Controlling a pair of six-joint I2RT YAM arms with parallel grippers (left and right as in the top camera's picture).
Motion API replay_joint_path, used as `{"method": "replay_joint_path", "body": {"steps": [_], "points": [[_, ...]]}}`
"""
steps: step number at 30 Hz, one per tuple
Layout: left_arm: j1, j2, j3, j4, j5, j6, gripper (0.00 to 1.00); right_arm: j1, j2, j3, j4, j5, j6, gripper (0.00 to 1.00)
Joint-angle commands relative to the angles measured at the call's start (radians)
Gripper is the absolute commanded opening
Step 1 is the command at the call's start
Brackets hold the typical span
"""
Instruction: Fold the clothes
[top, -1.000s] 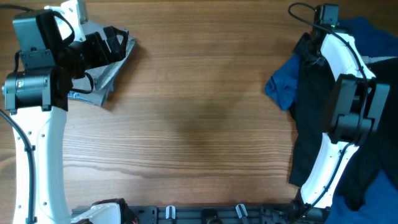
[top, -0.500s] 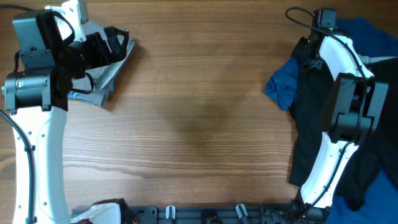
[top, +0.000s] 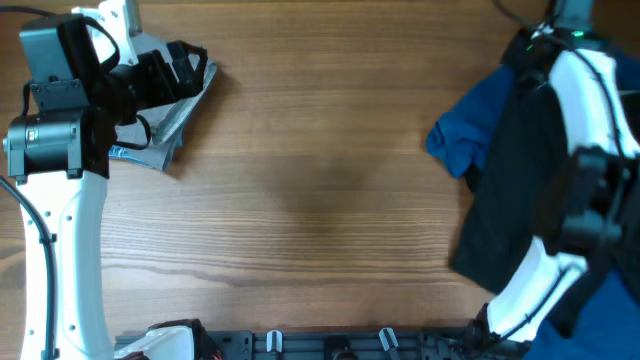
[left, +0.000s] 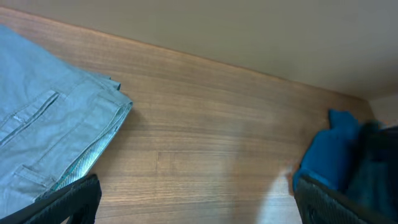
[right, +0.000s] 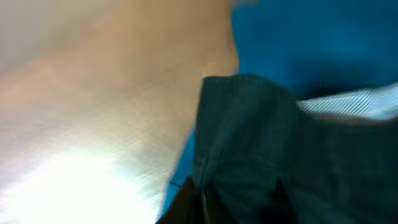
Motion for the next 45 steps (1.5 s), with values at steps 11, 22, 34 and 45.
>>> {"method": "replay_joint_path", "body": {"steps": [11,22,34,45], "points": [[0.162,-0.336,0.024,0.006,-0.069,0.048,1.00,0.630,-0.341,0.045,-0.032,-0.609,-0.180,0.05],[0.123,-0.276,0.023,0.005,-0.020,0.108,1.00,0.984,-0.436,0.055,-0.268,-0.001,-0.165,0.90],[-0.232,0.372,0.023,-0.007,-0.052,0.260,0.04,0.239,-0.450,0.044,-0.510,-0.217,0.092,0.35],[-0.229,0.893,0.023,0.275,-0.113,0.050,0.04,0.229,-0.192,0.043,-0.629,-0.217,0.033,0.21]]}}
